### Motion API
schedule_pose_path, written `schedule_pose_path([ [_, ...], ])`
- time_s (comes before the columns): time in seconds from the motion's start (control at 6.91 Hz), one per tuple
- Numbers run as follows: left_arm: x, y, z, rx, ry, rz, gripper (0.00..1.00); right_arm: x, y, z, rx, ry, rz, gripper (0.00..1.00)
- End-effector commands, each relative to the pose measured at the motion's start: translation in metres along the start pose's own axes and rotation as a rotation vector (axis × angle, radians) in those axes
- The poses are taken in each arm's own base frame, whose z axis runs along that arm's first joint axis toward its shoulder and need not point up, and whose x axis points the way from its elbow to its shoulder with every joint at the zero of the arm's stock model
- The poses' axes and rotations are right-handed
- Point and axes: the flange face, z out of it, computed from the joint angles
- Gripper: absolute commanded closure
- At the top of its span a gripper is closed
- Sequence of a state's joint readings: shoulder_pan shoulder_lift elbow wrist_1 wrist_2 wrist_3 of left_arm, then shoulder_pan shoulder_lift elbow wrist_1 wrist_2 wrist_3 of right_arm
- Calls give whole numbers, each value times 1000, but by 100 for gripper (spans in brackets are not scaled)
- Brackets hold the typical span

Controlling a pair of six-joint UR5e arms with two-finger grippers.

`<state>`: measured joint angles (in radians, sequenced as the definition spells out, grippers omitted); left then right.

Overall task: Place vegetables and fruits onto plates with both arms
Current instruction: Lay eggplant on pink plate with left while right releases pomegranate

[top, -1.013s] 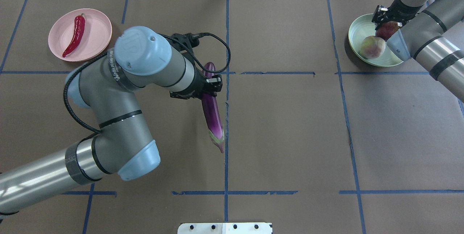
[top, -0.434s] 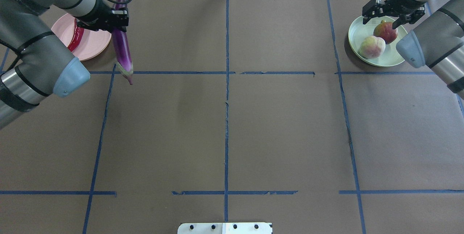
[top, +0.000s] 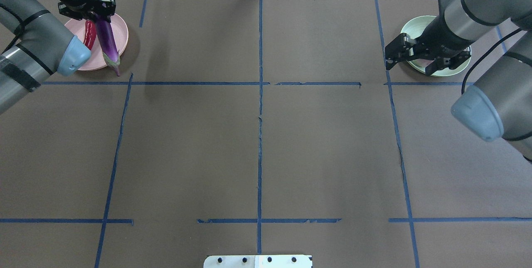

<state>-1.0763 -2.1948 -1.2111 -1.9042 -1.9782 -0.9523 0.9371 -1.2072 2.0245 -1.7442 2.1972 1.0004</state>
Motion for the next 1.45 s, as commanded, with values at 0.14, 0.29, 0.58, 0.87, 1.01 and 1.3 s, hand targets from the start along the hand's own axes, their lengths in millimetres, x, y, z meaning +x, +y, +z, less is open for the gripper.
schedule_pose_path([
  [0.14, -27, -25, 49, -12, -31, 85, 89, -40, 55, 23, -11, 32, 10, 0],
  [0.29, -26, -27, 52, 2, -14, 96, 31, -41, 56, 24, -12, 31, 10, 0],
  [0.58, -30, -27, 57, 2, -15, 94, 0, -44, 59, 20, -10, 21, 9, 0],
  [0.87, -27, -28, 54, 4, -10, 95, 0, -45, 61, 15, -5, 13, 3, 0],
  [1.01, -26, -33, 44, 13, 16, 90, 0, -43, 62, 1, 12, -5, -4, 0],
  [1.3, -66, -19, -12, -67, 217, 98, 0, 19, 12, -43, 85, 7, 51, 0],
])
